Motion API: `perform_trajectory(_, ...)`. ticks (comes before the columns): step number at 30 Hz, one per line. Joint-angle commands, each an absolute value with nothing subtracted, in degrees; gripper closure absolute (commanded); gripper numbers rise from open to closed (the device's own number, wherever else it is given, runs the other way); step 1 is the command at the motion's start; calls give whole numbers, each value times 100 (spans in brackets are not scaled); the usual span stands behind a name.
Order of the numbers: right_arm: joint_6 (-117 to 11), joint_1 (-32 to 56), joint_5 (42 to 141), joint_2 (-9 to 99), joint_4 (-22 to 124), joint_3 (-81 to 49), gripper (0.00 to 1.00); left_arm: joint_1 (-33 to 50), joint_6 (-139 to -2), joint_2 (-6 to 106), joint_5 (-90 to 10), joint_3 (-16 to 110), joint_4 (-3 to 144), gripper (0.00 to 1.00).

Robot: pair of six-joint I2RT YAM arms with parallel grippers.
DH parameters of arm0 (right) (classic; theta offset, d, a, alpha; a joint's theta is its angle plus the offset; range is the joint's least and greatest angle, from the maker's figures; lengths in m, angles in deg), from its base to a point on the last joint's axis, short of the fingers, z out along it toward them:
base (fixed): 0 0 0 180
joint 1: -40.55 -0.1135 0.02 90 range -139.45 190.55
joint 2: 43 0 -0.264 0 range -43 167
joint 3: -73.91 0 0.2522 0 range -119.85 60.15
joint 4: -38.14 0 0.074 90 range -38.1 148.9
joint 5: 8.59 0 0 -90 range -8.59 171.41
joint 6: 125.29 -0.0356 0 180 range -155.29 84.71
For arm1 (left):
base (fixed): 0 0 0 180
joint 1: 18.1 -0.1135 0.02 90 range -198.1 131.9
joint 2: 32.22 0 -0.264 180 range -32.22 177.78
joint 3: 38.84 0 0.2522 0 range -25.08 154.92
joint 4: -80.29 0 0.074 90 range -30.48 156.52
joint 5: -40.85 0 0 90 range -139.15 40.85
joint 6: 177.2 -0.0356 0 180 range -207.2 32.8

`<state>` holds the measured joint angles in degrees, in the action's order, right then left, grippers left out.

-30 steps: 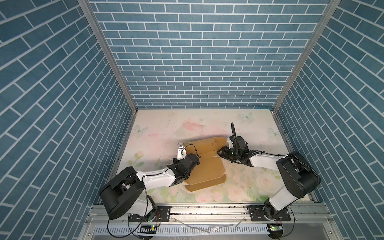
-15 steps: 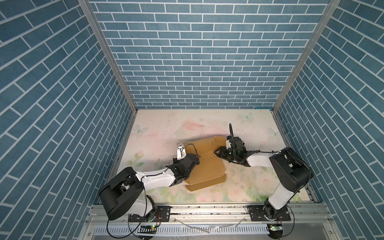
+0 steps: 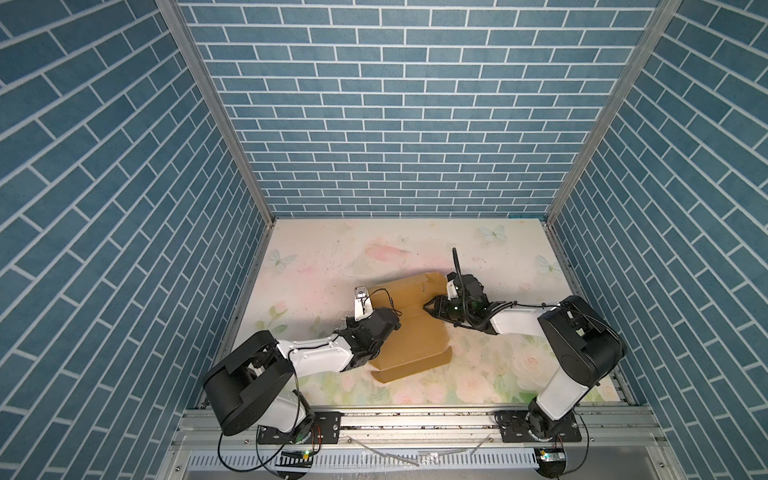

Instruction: Fold the paper box

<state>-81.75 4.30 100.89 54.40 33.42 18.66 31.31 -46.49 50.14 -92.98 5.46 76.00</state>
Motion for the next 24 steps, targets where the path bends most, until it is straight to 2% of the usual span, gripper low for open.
perform_trajectory(1,-7885,304,10088,5242,3337,1667,54,3112,-4620,5057,-9302,668,7558,97)
perform_trajectory(24,-6970,-6,9382,4996,4254,1234,53,3112,-4629,4790,-9316,531,7523,97)
